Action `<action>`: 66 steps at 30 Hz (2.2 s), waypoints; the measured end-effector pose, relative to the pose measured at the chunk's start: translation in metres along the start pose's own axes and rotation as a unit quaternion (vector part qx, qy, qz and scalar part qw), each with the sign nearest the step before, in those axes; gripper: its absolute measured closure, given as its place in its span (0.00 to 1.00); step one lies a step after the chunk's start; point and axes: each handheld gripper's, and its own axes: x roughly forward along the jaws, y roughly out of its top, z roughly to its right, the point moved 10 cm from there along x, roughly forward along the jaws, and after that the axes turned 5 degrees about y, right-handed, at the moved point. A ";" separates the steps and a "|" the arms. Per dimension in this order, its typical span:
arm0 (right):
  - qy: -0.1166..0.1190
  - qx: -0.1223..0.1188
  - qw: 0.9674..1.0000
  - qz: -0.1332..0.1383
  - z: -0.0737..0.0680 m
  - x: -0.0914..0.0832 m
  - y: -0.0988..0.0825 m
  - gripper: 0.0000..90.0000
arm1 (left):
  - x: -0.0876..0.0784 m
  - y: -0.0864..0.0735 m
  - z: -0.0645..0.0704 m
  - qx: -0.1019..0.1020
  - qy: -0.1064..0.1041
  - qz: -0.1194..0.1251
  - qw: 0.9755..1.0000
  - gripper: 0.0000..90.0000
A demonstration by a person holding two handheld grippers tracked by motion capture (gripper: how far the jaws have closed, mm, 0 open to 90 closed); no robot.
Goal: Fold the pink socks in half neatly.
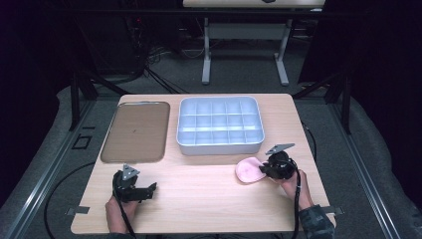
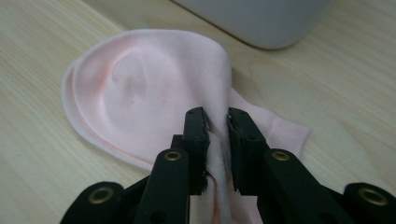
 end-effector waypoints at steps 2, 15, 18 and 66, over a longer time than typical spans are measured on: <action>0.001 -0.005 1.000 0.008 -0.003 -0.010 0.005 0.87 | 0.000 0.000 0.000 0.000 0.000 0.000 1.000 0.06; 0.034 -0.035 0.996 0.068 -0.060 -0.051 0.044 0.86 | 0.000 0.000 0.000 -0.001 0.000 0.000 1.000 0.06; 0.054 -0.045 0.995 0.070 -0.084 -0.041 0.051 0.86 | 0.000 0.000 0.000 -0.001 0.000 0.000 1.000 0.06; 0.049 -0.039 0.998 -0.002 -0.072 0.016 -0.002 0.55 | -0.016 0.046 0.126 0.030 -0.182 0.028 0.982 0.24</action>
